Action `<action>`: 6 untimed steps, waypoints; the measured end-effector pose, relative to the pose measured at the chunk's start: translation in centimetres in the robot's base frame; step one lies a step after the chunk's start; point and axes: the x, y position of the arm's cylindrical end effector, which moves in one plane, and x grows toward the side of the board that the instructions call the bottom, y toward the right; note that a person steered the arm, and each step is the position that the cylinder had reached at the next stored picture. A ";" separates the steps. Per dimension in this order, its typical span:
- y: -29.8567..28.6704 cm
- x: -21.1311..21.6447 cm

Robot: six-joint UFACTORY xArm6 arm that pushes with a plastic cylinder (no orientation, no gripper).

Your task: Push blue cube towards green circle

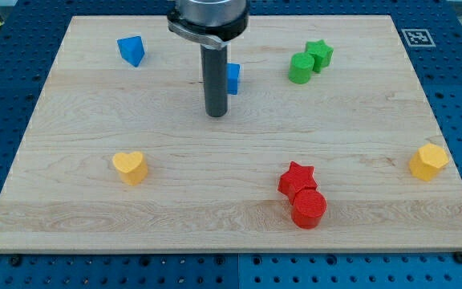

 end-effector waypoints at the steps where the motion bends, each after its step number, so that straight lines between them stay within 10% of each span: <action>1: 0.8 -3.8; 6: 0.0 -7.5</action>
